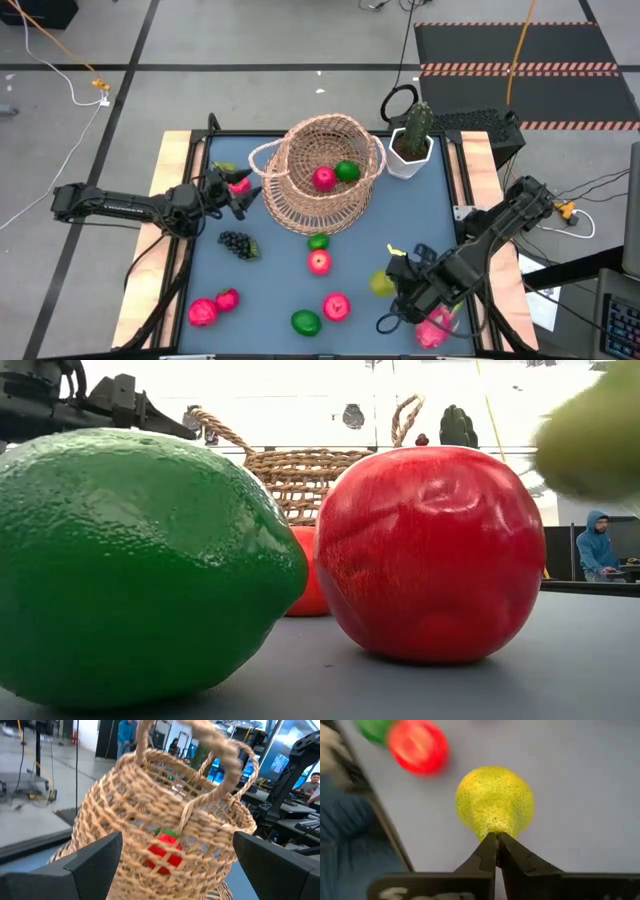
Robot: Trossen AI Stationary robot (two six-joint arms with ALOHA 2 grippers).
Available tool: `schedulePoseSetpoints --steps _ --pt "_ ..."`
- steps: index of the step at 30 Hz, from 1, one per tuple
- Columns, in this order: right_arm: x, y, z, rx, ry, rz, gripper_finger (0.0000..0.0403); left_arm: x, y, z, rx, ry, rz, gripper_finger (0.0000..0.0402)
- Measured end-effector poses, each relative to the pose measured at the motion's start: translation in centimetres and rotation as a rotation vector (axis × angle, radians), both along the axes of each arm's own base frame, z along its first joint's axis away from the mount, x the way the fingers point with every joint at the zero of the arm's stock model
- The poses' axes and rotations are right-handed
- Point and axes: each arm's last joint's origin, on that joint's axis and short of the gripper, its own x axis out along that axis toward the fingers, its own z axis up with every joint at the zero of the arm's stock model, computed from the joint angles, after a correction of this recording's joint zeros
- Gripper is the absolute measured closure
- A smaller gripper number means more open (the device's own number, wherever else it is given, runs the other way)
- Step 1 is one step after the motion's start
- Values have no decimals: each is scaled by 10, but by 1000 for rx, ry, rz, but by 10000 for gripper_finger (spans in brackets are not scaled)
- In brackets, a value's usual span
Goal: Build produce basket
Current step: Put the bottom pear into the basket
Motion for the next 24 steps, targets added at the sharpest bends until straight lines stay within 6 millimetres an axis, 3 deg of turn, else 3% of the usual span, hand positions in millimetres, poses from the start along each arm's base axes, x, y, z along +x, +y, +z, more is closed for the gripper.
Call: schedulePoseSetpoints --steps 4,9,12,15,20,24 --pt "16 -8 32 -198 -269 54 401 0 0 -3 -28 13 0 21" --pt "52 -26 69 -658 -648 -2 401 0 0 -5 -34 31 -1 21" --pt "80 -49 91 -828 -726 14 401 0 0 -4 -34 26 -1 21" --pt "105 -86 102 -937 -774 -30 401 0 0 -4 -25 31 -1 21" --pt "125 -158 86 -967 -698 -98 401 0 0 -5 -18 40 -2 21" --pt "127 -206 48 -838 -619 -130 401 0 0 -7 -17 69 -3 21"
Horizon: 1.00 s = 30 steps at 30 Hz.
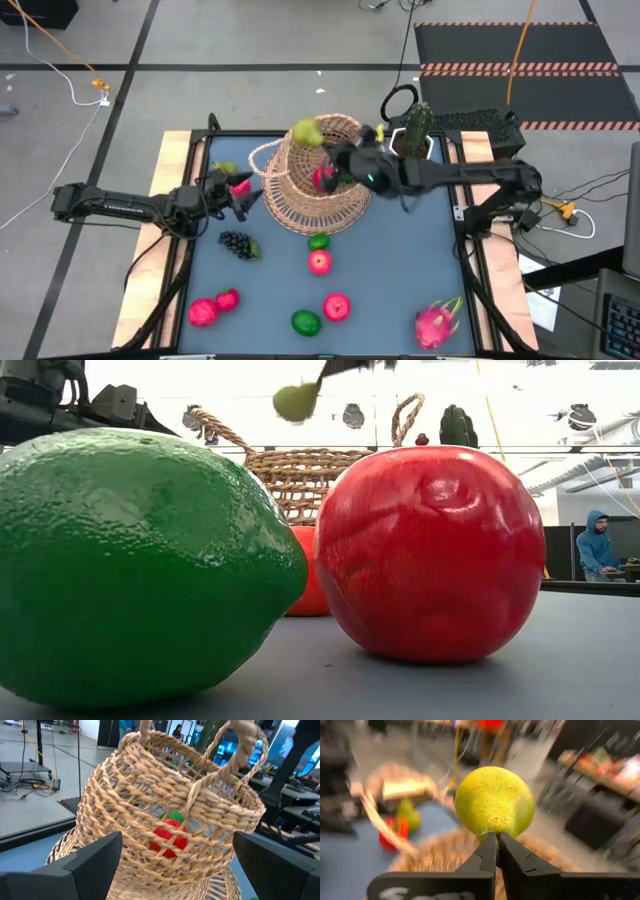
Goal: Build produce basket
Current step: Put the bottom pear into the basket, then put the dragon fruit into the basket
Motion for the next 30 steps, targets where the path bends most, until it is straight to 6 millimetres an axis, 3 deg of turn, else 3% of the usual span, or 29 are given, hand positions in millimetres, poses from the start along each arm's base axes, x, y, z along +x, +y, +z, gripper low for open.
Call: schedulePoseSetpoints --steps 3,7,14,21,30 --pt "-1 -17 -37 47 43 -19 400 0 0 -2 16 31 -7 21" --pt "-3 -19 -72 40 -1 -13 396 0 0 -3 22 49 -9 21" --pt "-14 -29 -107 47 13 -52 394 0 0 -2 34 44 -9 21" --pt "-16 -33 -116 137 26 28 365 0 0 -2 42 48 -3 21" --pt "-16 -32 -106 129 -25 41 282 0 0 -3 46 55 -1 21"
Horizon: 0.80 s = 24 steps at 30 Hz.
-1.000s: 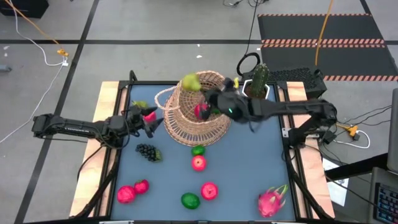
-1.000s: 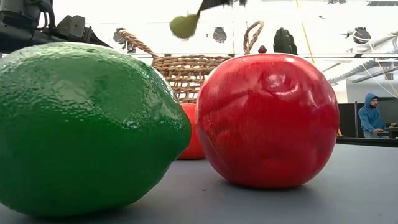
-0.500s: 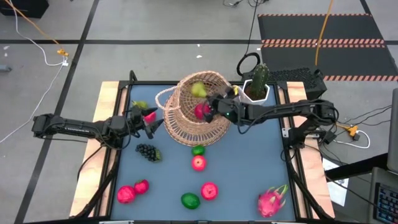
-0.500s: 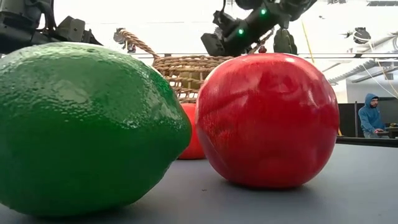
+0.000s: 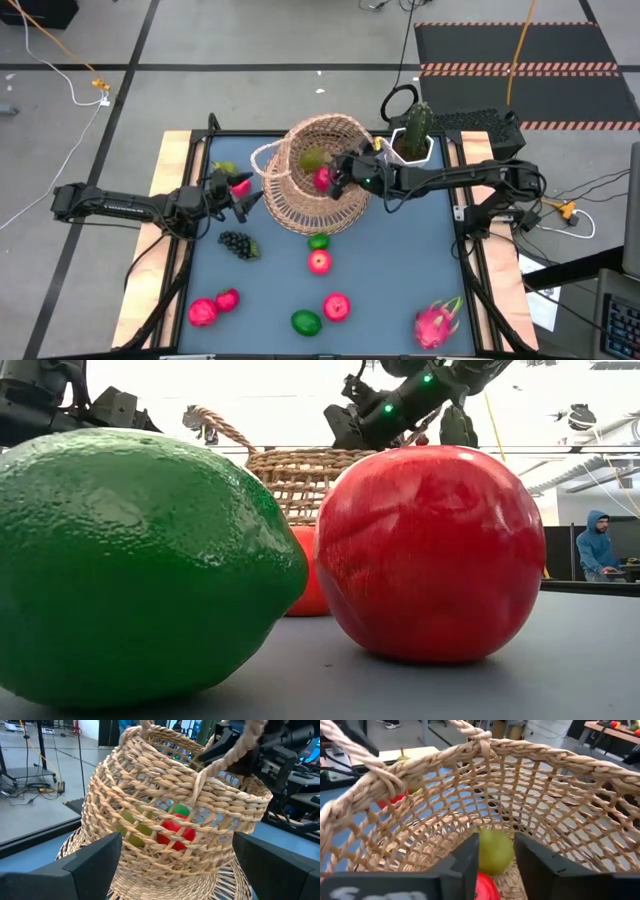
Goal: Build produce basket
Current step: Put the dragon fruit into the basket
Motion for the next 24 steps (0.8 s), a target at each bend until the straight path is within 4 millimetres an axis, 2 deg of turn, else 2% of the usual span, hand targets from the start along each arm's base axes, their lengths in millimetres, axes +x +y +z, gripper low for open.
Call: schedulePoseSetpoints --steps 2,7,10,12,16,20,24 --pt "0 2 12 19 -11 47 264 0 0 0 4 3 0 21" --pt "-11 12 74 132 -173 273 234 0 0 0 15 9 -1 21" --pt "-21 27 88 230 -191 444 230 0 0 0 16 8 -1 21" --pt "-26 41 86 322 -138 540 233 0 0 0 15 8 -1 21" --pt "-36 78 61 564 114 588 245 0 0 -1 9 21 0 21" --pt "-51 131 40 678 326 542 253 0 0 -1 6 18 0 21" --pt "-63 185 32 775 365 564 254 0 0 0 15 13 0 21"
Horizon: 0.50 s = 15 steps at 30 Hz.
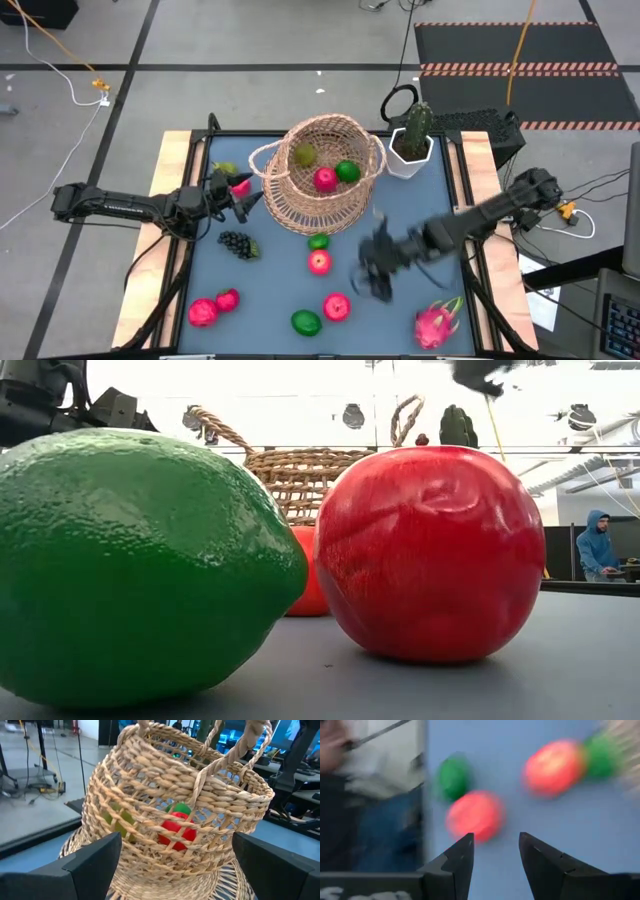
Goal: Build produce basket
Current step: Put the dragon fruit into the basket
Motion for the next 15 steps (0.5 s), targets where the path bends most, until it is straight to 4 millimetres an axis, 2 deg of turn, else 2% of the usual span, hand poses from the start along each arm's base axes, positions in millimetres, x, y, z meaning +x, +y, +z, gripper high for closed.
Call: schedulePoseSetpoints --steps 4,8,12,15 --pt "-15 41 0 228 84 -78 254 0 0 3 67 2 -5 21" --pt "-40 70 -7 408 332 -205 254 0 0 11 118 -49 -4 21" --pt "-68 82 -15 443 608 -401 254 0 1 18 122 -131 6 21" --pt "-80 82 -20 409 711 -531 254 -1 2 21 132 -153 19 21"
